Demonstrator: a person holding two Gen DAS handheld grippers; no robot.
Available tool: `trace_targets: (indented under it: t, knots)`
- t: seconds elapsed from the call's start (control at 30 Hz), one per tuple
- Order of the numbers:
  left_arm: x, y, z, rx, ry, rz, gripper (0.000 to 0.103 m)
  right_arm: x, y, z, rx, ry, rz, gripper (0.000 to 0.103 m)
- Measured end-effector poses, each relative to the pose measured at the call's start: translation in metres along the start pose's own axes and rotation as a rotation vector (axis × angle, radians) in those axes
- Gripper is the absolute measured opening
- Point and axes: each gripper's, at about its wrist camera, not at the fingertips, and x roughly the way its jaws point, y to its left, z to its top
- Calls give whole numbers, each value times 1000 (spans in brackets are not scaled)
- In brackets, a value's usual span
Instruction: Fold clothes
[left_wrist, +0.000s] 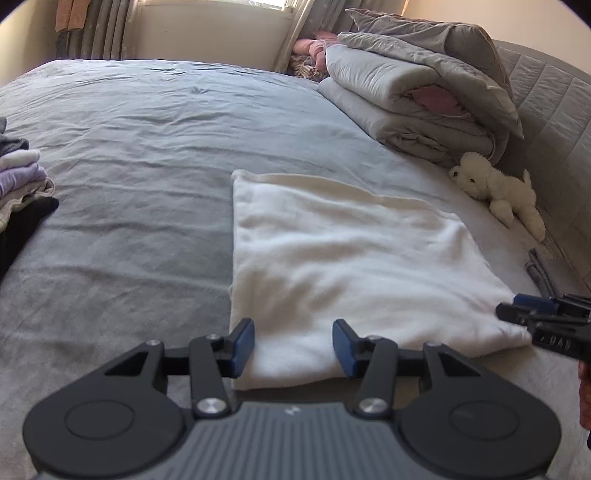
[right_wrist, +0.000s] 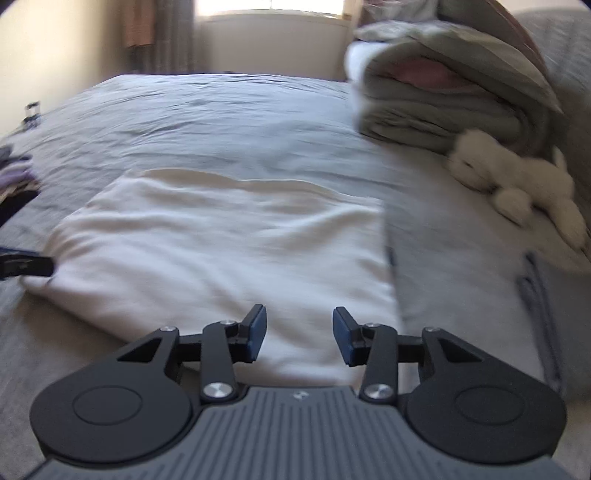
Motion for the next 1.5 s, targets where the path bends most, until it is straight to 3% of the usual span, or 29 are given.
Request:
trace_targets:
  t: [0.1,0.17,0.2,0.37,0.57,0.67,0.77,0.97,1.0,1.07,1.17,1.43,1.5]
  knots:
    - [2,1,-2,-10,-1,4,48,11,14,-3,-60,36,2,46]
    - [1,5,-1,-32,1,-4,47,13,4,-3,-22,54,7,60]
    - [0,8,0,-51,3,-10,45,14,-1,-3,-3,63,9,62]
    - [-4,18,4,-130,6,-36,44,19,-25,-2,91,105,19,65]
    - [-7,18,5,-147,-3,-27,46,17,-38,-3,132,111,7,65]
    - [-13,20,7,-144,-30,56,54,16,-41,-4,147,116,15,65]
    - [-8,23,6,-143,-11,58,54,14,-40,-4,143,116,11,65]
    - [2,14,0,-67,12,84,54,-2,-40,1,142,39,-32,64]
    - [2,14,0,-62,12,86,54,-1,-42,1,155,46,-19,62]
    - [2,14,-1,-54,12,90,54,6,-45,-2,171,93,-1,49]
    - [3,15,-1,-44,10,100,54,18,-48,-7,191,154,14,48]
    - [2,19,1,-57,12,132,55,16,-63,-9,243,175,35,47]
    - [2,20,2,-67,13,138,55,15,-64,-8,231,170,4,49]
